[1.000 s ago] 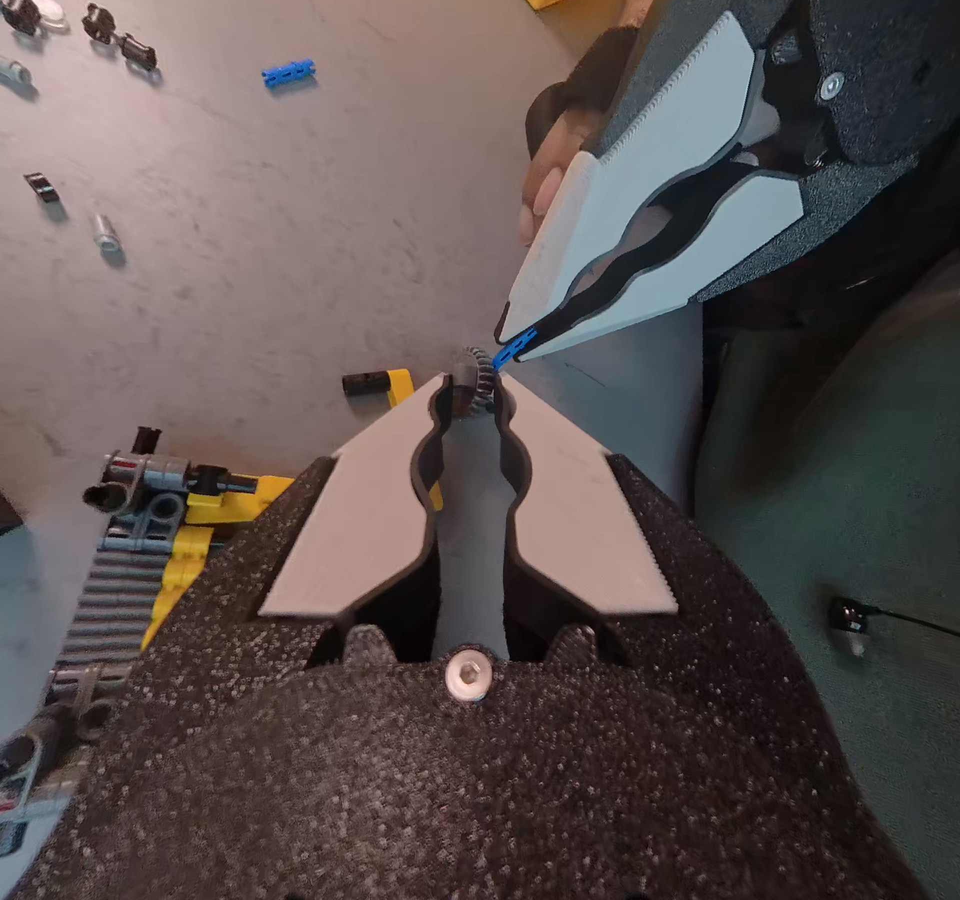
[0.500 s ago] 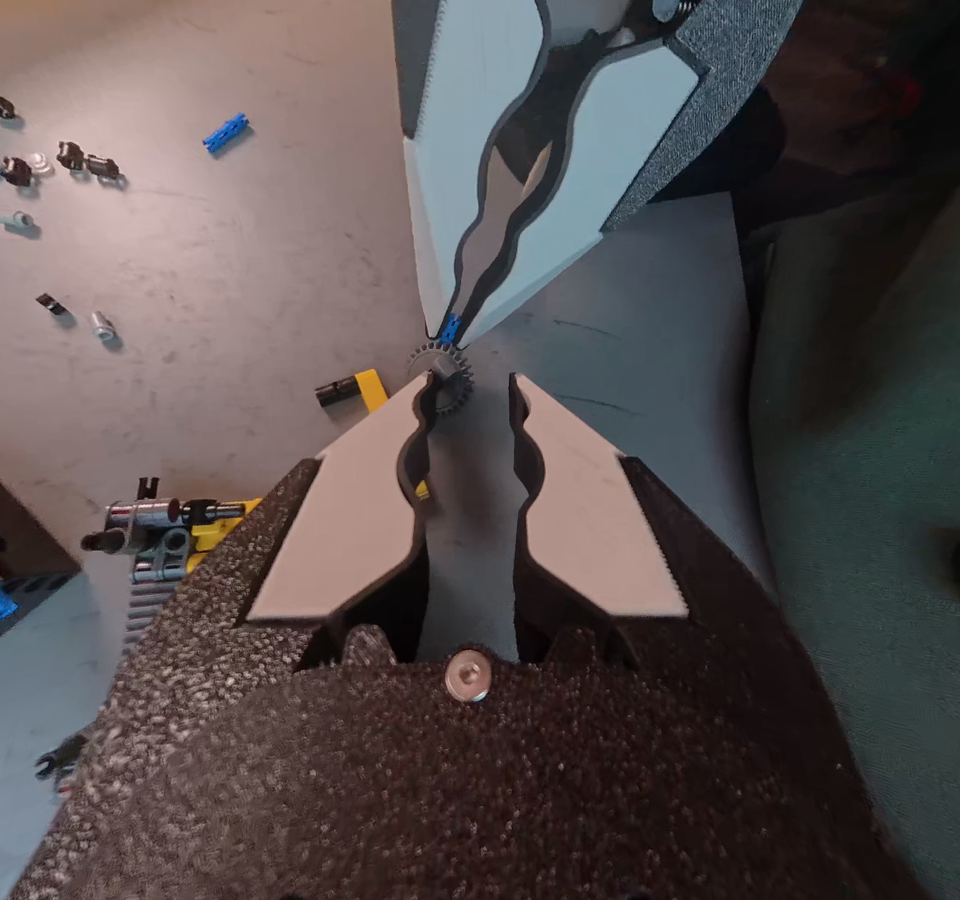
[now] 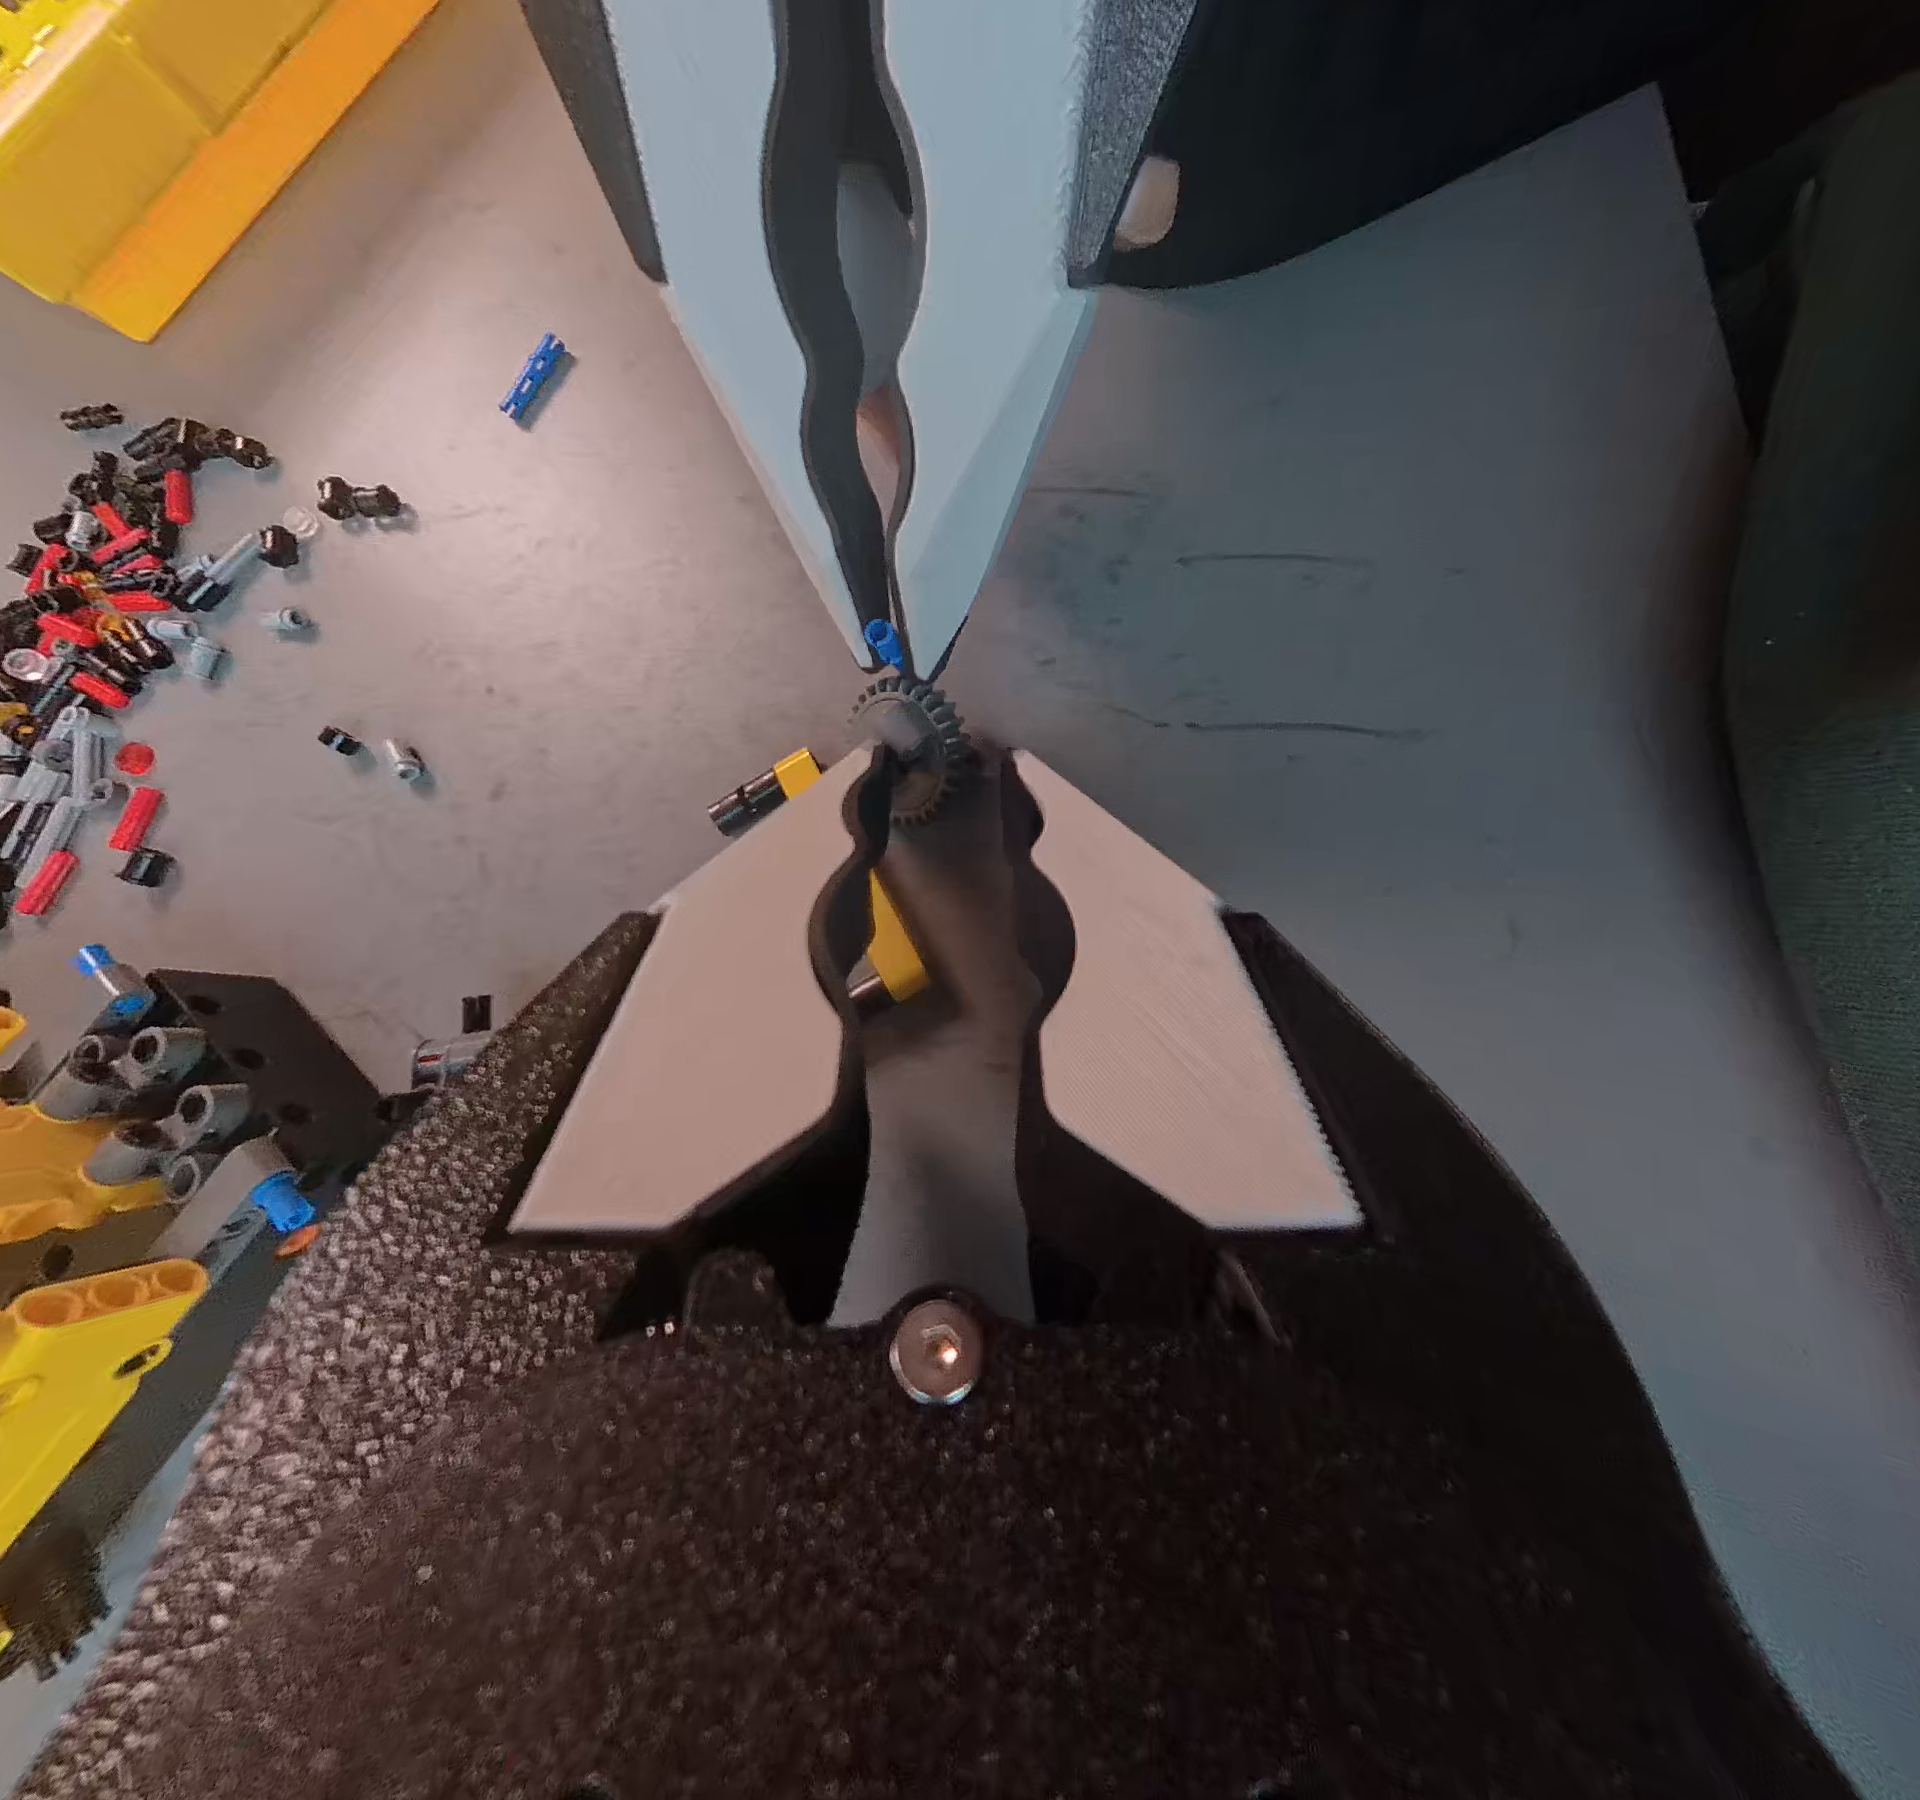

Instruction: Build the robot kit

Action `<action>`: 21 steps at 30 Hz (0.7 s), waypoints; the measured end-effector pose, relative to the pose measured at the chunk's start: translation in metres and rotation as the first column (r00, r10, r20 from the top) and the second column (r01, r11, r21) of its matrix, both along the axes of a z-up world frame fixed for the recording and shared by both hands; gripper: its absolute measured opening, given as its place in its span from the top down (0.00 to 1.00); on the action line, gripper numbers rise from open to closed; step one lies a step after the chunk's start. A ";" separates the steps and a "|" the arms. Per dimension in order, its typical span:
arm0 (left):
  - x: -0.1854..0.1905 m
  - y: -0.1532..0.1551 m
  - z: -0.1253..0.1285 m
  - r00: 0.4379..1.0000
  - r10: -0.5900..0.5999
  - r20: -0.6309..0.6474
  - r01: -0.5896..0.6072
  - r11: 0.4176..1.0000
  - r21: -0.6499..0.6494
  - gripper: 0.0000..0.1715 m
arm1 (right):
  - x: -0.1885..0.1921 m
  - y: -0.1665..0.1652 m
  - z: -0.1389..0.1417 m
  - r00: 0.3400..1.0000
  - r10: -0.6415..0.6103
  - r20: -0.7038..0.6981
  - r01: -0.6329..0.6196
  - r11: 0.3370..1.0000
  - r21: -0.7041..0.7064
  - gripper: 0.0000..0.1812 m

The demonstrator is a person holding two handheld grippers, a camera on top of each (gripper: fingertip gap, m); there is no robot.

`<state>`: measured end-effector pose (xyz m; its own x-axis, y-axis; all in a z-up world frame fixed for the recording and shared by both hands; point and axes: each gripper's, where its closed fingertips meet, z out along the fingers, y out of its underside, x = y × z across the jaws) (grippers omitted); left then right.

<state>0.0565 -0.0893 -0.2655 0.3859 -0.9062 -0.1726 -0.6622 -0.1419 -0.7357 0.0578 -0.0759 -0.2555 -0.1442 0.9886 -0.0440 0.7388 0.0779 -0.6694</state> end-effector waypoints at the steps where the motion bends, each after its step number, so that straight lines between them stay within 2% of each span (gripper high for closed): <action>1: 0.000 0.001 0.000 1.000 -0.001 -0.005 0.001 1.000 0.015 0.90 | 0.000 0.000 0.000 1.000 0.001 -0.004 -0.001 1.000 -0.001 0.98; 8: 0.000 0.006 0.000 0.999 -0.022 -0.050 0.027 0.994 0.108 0.91 | 0.004 -0.002 -0.002 1.000 0.021 -0.009 -0.021 1.000 0.007 0.98; 14: -0.002 0.007 0.001 1.000 -0.009 -0.010 0.009 0.998 0.068 0.92 | 0.014 -0.006 -0.010 0.997 0.061 0.049 -0.063 0.997 0.048 0.98; 21: -0.003 0.008 0.001 1.000 -0.001 -0.017 0.003 0.997 0.083 0.92 | 0.025 -0.010 -0.011 0.987 0.104 0.124 -0.114 0.990 0.084 0.98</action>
<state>0.0539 -0.0816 -0.2647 0.3803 -0.8894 -0.2536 -0.6752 -0.0796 -0.7334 0.0832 -0.0859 -0.2661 -0.2503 0.9679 0.0213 0.7964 0.2183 -0.5640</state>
